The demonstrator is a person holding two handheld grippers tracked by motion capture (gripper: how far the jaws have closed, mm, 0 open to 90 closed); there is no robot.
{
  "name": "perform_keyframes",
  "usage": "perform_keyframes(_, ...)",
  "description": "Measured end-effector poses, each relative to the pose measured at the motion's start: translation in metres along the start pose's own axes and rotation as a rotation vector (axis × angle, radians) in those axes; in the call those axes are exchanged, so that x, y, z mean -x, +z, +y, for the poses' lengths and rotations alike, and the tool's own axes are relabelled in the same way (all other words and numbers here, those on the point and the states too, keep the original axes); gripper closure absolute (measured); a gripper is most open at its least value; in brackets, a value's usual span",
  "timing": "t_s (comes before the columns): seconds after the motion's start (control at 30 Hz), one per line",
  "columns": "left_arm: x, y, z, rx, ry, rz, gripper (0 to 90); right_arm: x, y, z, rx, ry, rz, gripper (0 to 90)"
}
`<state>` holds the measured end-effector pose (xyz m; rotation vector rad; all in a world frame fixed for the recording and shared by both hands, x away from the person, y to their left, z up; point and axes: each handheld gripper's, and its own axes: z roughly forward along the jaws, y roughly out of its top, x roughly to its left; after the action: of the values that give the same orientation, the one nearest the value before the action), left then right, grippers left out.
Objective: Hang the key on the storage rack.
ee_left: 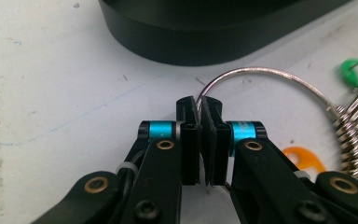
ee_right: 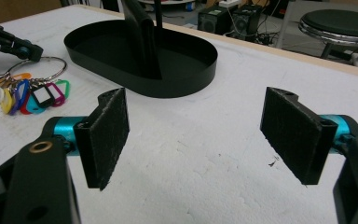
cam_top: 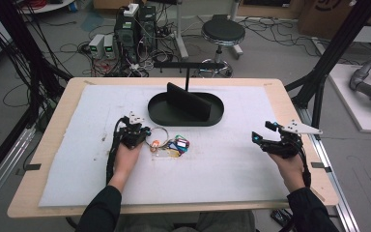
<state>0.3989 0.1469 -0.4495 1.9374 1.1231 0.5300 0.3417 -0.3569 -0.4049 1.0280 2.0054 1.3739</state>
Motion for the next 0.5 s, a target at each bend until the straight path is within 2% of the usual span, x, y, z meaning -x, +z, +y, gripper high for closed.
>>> perform_keyframes(0.2,-0.003,-0.008,0.001,0.065,-0.044,-0.066,86.3,0.002,-0.002,-0.001,0.002,0.006,-0.005,23.9)
perform_keyframes(0.5,0.005,-0.026,0.007,0.15,-0.029,-0.15,86.2,0.0,-0.001,0.0,0.006,0.0,-0.001,23.9)
